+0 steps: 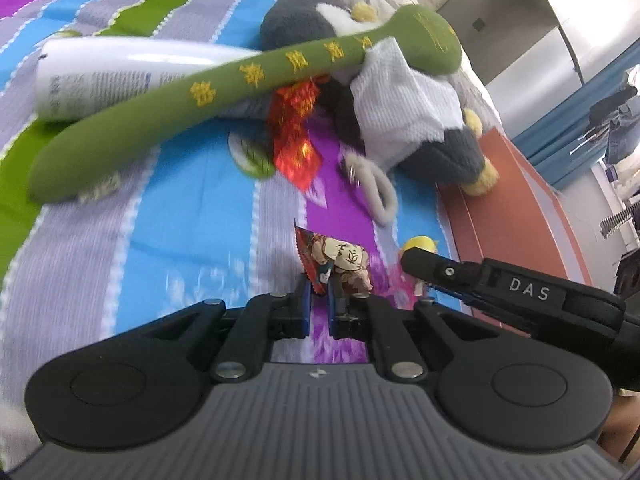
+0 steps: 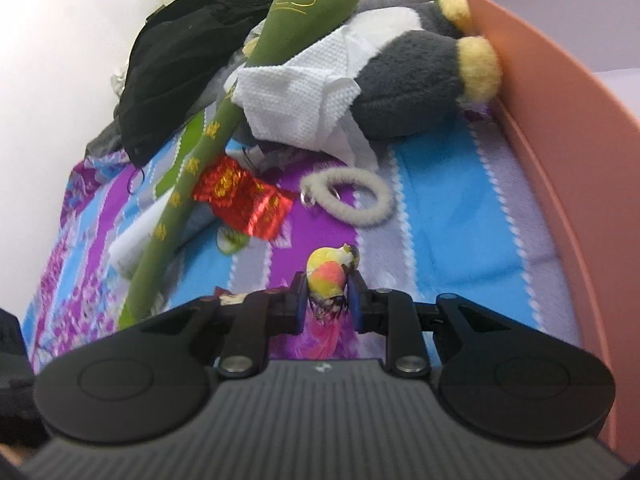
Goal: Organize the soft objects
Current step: 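Lift the yellow toy with the right tool while the left tool lifts the wrapper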
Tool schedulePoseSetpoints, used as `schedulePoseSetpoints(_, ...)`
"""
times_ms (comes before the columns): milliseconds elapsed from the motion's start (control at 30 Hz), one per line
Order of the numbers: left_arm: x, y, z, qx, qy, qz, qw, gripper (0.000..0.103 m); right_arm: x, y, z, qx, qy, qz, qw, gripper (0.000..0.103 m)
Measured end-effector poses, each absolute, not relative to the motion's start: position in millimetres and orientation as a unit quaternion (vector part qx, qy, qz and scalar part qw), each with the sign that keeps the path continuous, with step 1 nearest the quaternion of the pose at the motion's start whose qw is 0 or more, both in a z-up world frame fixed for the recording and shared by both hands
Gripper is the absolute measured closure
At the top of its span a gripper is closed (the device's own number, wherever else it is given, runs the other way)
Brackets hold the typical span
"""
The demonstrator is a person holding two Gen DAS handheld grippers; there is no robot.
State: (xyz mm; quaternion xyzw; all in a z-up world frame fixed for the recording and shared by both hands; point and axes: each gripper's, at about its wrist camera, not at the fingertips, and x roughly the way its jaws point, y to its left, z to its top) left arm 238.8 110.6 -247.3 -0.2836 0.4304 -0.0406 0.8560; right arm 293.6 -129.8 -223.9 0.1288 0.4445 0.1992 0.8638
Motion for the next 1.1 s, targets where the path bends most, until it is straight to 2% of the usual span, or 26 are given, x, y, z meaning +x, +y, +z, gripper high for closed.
schedulePoseSetpoints(500,170.6,69.5,-231.1,-0.233,0.474,-0.056,0.848,0.094,209.3,-160.9,-218.5,0.030,0.462,0.197,0.864,0.078)
schedulePoseSetpoints(833,159.5,57.5,-235.5,-0.209,0.499,-0.056,0.839,0.092,183.7,-165.6,-226.0,-0.002,0.464,0.185,0.866,0.078)
schedulePoseSetpoints(900,159.7,57.2,-234.8,-0.207,0.504,-0.053,0.837,0.086,183.7,-167.0,-228.5,-0.007,0.464,0.182,0.867,0.078)
schedulePoseSetpoints(967,159.1,56.2,-233.2,-0.203,0.503,-0.052,0.838,0.064,183.9,-168.7,-229.1,-0.008,0.462,0.185,0.867,0.078)
schedulePoseSetpoints(1033,157.7,54.6,-229.6,-0.198,0.500,-0.050,0.842,0.050,183.7,-169.6,-229.6,-0.008,0.461,0.186,0.867,0.078)
schedulePoseSetpoints(1100,156.2,52.7,-225.9,-0.191,0.497,-0.050,0.845,0.047,182.9,-169.9,-230.8,-0.010,0.460,0.188,0.868,0.078)
